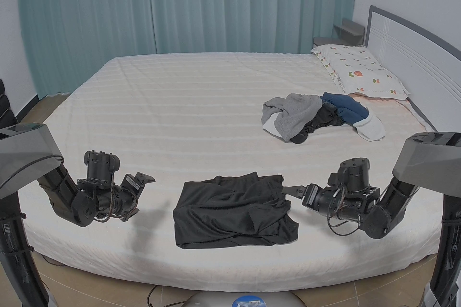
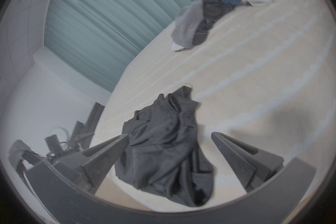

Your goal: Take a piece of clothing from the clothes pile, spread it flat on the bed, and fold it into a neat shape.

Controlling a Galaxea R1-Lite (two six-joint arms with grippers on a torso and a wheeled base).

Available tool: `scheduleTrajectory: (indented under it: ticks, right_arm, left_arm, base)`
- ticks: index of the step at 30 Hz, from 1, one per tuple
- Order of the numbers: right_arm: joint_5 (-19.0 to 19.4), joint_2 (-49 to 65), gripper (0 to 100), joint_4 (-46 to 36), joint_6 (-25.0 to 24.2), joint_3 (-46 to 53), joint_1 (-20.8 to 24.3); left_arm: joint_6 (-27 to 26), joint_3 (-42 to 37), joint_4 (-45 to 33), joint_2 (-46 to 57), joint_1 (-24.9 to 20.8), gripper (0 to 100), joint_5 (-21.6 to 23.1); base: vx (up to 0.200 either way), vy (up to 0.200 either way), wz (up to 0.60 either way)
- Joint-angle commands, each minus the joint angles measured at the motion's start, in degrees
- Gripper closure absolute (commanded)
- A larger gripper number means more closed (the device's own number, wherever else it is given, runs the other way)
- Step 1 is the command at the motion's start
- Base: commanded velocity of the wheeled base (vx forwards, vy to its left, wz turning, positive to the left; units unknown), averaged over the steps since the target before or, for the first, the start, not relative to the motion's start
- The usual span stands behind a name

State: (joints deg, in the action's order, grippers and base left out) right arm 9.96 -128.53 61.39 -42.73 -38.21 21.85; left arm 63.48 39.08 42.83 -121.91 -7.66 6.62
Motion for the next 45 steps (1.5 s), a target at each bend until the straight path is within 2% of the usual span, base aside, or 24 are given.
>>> scheduleTrajectory:
  ticks: [1,4,5,6,8,11,12,15,20,27,34,37,38,39,45]
  right_arm:
    - [-8.7,-0.7,0,-9.4,6.6,-11.0,6.3]
    - [-13.0,-1.5,0,-11.6,11.9,-12.6,8.1]
    - [-13.2,-1.5,0,-11.6,12.1,-12.6,8.2]
    - [-14.4,-2.3,0,-11.7,15.8,-12.6,8.8]
    - [-14.9,-2.6,0,-11.7,17.5,-12.7,8.9]
    - [-18.1,-3.2,0,-14.1,24.5,-13.6,8.7]
    - [-18.1,-3.2,0,-14.1,24.5,-13.6,8.7]
    - [-20.4,-3.8,0,-16.7,28.6,-14.6,7.9]
    - [-25.1,-3.4,0,-19.0,33.5,-12.9,6.8]
    - [-25.5,-0.7,0,-18.4,33.7,-9.3,4.8]
    - [-25.0,0.9,0,-18.3,34.1,-1.7,2.6]
    - [-24.9,1.3,0,-18.1,33.9,0.5,0.5]
    - [-24.5,1.3,0,-16.7,33.8,2.8,-2.0]
    - [-24.2,1.4,0,-16.0,33.8,3.5,-2.6]
    - [-20.9,3.1,0,-6.9,33.8,12.8,-8.4]
  left_arm:
    - [0.0,-2.8,3.1,-1.1,-0.2,0,-0.2]
    - [-0.1,-3.8,4.7,-1.2,-0.2,0,-0.3]
    - [-0.1,-3.8,4.8,-1.2,-0.2,0,-0.3]
    - [-0.1,-4.4,5.5,-1.2,-0.2,0,-0.3]
    - [-0.1,-4.6,5.8,-1.2,-0.2,0,-0.3]
    - [-0.2,-5.2,6.0,-1.1,-0.3,0,-0.4]
    - [-0.2,-5.2,6.0,-1.1,-0.3,0,-0.4]
    - [-0.2,-5.2,6.3,-1.3,-0.3,0,-0.4]
    - [-0.2,-5.1,6.3,-1.4,-0.2,0,-0.4]
    - [-0.2,-4.8,6.3,-1.5,-0.3,0,-0.4]
    - [-0.3,-4.8,6.3,-1.5,-0.3,0,-0.4]
    - [-0.6,-4.9,6.3,-1.5,-0.3,0,-0.4]
    - [-0.6,-4.9,6.3,-1.5,-0.3,0,-0.4]
    - [-0.7,-4.9,6.3,-1.5,-0.3,0,-0.3]
    - [-0.7,-4.9,6.2,-1.5,-0.3,0,-0.4]
  base:
    - [0.000,0.200,0.00]
    - [0.000,0.200,0.00]
    - [0.000,0.200,0.00]
    - [0.000,0.200,0.00]
    - [0.000,0.200,0.00]
    - [0.000,0.067,0.00]
    - [0.000,0.000,0.00]
    - [0.000,0.000,0.00]
    - [0.000,0.000,0.00]
    - [0.000,0.000,0.00]
    - [0.000,0.000,0.00]
    - [0.000,0.000,0.00]
    - [0.000,0.000,0.00]
    - [0.000,0.000,0.00]
    - [0.000,0.000,0.00]
